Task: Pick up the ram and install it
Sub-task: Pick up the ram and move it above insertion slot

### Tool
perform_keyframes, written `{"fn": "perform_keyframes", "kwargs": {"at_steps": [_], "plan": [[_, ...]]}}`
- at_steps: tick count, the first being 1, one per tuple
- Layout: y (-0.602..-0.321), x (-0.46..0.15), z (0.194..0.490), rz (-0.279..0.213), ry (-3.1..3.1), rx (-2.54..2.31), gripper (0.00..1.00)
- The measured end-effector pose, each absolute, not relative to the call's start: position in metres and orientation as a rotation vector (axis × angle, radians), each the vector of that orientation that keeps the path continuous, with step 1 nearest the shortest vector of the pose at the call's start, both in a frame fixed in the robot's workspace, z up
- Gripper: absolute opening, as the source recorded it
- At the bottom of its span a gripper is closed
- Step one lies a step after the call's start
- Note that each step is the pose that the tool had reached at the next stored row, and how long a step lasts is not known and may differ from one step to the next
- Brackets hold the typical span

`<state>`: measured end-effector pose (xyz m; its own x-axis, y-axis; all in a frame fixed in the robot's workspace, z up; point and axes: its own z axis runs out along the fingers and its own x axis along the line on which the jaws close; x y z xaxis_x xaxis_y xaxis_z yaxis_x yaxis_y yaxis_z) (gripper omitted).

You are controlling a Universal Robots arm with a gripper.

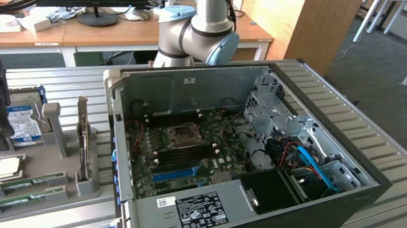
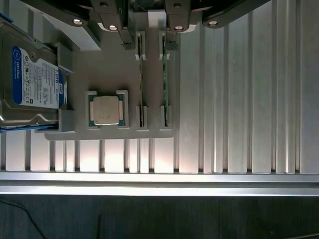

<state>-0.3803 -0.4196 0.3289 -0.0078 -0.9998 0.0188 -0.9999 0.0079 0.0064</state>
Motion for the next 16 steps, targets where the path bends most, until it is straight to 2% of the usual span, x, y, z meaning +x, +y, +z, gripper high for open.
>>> {"fn": "perform_keyframes", "kwargs": {"at_steps": [16], "plan": [[-0.4196, -0.3807, 0.3230, 0.014, -2.217, 2.201, 0.37]]}}
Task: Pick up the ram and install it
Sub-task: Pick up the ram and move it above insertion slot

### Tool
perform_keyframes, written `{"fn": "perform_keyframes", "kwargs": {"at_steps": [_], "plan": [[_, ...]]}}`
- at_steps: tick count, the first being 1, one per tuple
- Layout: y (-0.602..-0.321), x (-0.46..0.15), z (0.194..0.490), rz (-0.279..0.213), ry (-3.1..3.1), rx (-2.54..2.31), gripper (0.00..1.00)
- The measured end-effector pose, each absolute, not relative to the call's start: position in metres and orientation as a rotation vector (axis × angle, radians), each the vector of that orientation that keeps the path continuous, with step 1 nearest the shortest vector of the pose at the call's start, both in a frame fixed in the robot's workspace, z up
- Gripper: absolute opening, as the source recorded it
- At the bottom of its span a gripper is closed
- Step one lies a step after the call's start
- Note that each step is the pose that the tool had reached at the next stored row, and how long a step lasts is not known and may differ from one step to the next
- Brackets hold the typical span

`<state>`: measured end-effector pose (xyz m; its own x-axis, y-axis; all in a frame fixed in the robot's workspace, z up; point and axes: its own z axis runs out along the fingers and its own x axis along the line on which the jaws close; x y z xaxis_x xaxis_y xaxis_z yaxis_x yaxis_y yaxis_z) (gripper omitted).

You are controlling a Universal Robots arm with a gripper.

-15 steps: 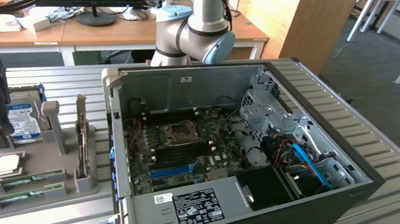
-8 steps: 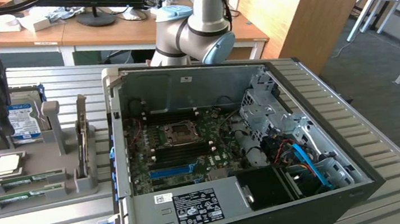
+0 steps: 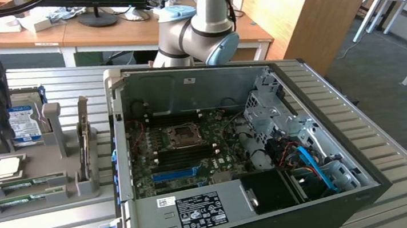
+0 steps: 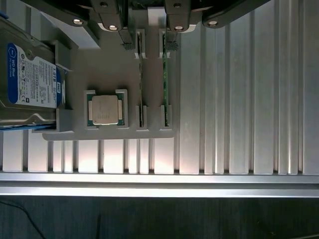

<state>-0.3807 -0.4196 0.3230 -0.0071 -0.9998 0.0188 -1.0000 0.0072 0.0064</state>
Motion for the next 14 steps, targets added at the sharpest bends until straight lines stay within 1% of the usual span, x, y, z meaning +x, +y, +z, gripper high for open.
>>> {"fn": "perform_keyframes", "kwargs": {"at_steps": [14], "plan": [[-0.4196, -0.3808, 0.3182, 0.014, -2.217, 2.201, 0.37]]}}
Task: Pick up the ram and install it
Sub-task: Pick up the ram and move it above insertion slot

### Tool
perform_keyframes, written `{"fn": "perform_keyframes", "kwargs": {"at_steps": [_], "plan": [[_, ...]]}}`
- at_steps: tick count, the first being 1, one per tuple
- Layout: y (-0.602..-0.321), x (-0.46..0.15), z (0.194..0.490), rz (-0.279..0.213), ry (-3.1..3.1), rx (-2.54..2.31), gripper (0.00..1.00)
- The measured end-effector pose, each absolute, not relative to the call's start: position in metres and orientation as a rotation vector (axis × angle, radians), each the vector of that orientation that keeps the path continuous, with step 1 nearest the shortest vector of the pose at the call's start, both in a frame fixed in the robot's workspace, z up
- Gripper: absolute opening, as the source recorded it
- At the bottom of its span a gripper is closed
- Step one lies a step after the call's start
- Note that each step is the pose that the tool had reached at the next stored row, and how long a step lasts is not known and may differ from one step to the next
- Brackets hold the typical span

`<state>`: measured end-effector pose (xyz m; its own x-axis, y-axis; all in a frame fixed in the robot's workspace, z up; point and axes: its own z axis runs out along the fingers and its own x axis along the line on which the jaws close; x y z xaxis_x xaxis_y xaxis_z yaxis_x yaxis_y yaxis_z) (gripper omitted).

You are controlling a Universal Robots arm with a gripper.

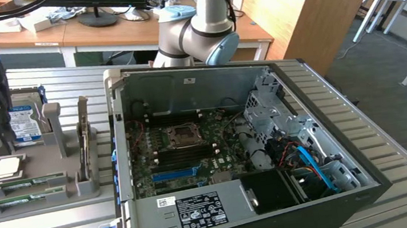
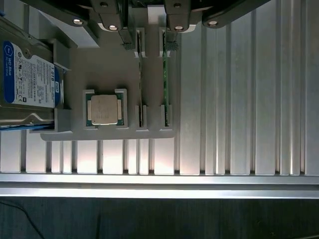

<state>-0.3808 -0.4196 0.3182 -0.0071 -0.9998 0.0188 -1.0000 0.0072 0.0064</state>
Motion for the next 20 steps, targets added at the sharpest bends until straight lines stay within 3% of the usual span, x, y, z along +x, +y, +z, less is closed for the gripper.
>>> {"fn": "perform_keyframes", "kwargs": {"at_steps": [20], "plan": [[-0.420, -0.381, 0.303, 0.014, -2.216, 2.201, 0.37]]}}
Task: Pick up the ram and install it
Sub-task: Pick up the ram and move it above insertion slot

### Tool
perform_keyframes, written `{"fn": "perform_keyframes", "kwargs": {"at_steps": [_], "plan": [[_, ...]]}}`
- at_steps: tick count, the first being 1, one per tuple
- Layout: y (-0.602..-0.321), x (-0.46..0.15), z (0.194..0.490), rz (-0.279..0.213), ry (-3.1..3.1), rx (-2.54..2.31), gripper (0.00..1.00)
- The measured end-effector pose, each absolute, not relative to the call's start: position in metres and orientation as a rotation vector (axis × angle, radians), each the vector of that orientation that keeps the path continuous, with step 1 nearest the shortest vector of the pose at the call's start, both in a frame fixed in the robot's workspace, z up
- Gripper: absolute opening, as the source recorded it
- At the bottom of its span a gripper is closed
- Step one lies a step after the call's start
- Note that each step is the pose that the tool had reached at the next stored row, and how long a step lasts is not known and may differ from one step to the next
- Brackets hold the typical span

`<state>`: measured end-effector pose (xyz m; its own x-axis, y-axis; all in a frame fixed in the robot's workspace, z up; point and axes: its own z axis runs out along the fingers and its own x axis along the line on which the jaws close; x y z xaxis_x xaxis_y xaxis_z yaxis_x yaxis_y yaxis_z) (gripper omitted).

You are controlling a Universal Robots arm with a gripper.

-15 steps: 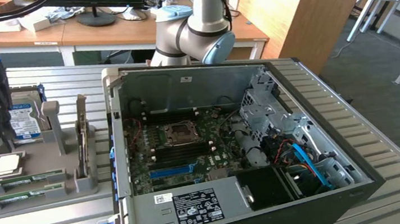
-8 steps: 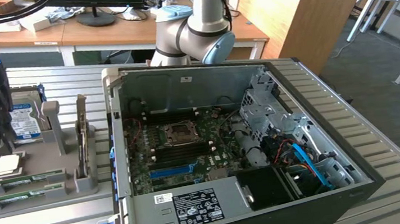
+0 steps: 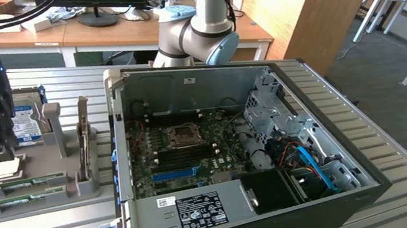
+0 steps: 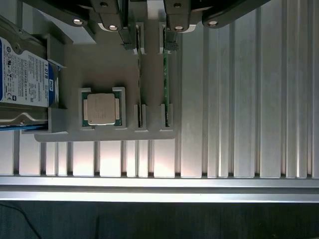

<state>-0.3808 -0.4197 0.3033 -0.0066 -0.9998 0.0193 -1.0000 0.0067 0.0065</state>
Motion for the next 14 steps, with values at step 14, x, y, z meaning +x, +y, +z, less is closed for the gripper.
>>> {"fn": "perform_keyframes", "kwargs": {"at_steps": [14], "plan": [[-0.420, -0.381, 0.280, 0.014, -2.215, 2.203, 0.37]]}}
